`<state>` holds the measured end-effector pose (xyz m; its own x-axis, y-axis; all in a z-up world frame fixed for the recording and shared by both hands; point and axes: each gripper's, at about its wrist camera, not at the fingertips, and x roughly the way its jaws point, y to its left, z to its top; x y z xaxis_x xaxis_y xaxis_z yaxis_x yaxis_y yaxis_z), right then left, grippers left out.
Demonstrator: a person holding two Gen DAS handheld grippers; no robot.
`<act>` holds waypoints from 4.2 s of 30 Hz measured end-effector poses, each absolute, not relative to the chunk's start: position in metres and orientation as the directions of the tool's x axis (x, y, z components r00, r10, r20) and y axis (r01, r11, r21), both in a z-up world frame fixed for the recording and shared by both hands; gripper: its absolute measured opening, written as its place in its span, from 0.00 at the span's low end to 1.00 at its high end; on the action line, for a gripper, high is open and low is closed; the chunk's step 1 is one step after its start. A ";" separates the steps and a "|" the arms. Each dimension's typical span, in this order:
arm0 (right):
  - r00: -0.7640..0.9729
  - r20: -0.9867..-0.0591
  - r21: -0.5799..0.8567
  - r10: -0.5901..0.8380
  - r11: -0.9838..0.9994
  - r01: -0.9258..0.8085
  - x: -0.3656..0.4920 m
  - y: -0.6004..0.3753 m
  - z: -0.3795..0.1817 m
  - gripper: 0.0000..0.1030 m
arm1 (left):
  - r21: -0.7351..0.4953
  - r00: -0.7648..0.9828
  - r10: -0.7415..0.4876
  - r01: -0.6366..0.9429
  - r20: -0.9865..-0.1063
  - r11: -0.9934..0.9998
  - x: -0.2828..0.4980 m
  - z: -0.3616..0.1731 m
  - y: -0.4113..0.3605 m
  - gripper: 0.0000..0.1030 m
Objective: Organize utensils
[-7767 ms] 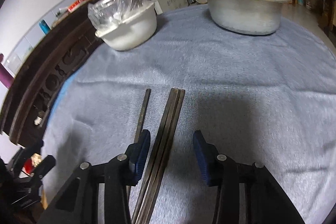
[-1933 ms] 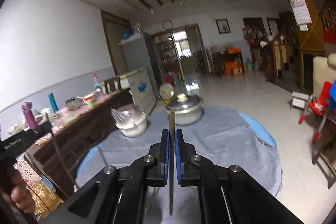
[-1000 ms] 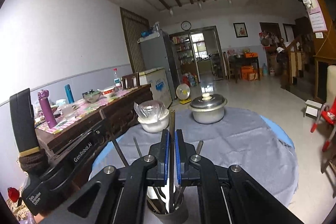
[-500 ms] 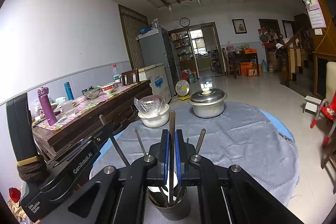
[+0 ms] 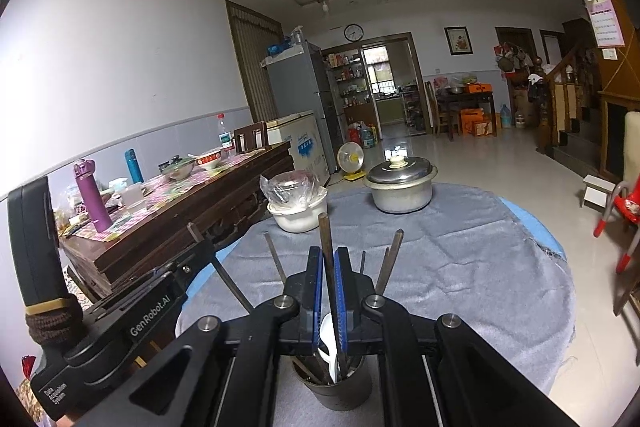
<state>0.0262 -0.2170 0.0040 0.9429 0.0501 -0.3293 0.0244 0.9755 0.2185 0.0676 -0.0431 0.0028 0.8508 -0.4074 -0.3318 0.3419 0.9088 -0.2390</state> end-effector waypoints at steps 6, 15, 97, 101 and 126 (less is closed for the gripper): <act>0.940 -0.337 0.231 0.058 0.973 0.023 0.027 -0.217 0.001 0.08 | -0.228 0.849 -0.404 0.342 -0.342 0.912 0.068 0.001 -0.044 0.06; 0.931 -0.358 0.263 0.070 0.964 0.029 0.032 -0.221 -0.006 0.08 | -0.218 0.841 -0.389 0.328 -0.375 0.919 0.070 -0.006 -0.046 0.06; 0.824 -0.565 0.323 0.044 0.931 0.171 0.020 -0.253 -0.066 0.30 | -0.240 0.766 -0.344 0.250 -0.544 0.938 0.050 -0.043 0.009 0.72; 0.823 -0.565 0.341 0.057 0.924 0.171 0.023 -0.260 -0.068 0.30 | -0.216 0.775 -0.321 0.240 -0.545 0.946 0.047 -0.039 0.009 0.72; 0.868 -0.495 0.461 0.040 0.859 0.223 -0.021 -0.317 -0.066 0.55 | -0.084 0.806 -0.325 0.327 -0.494 0.941 0.016 -0.003 -0.024 0.73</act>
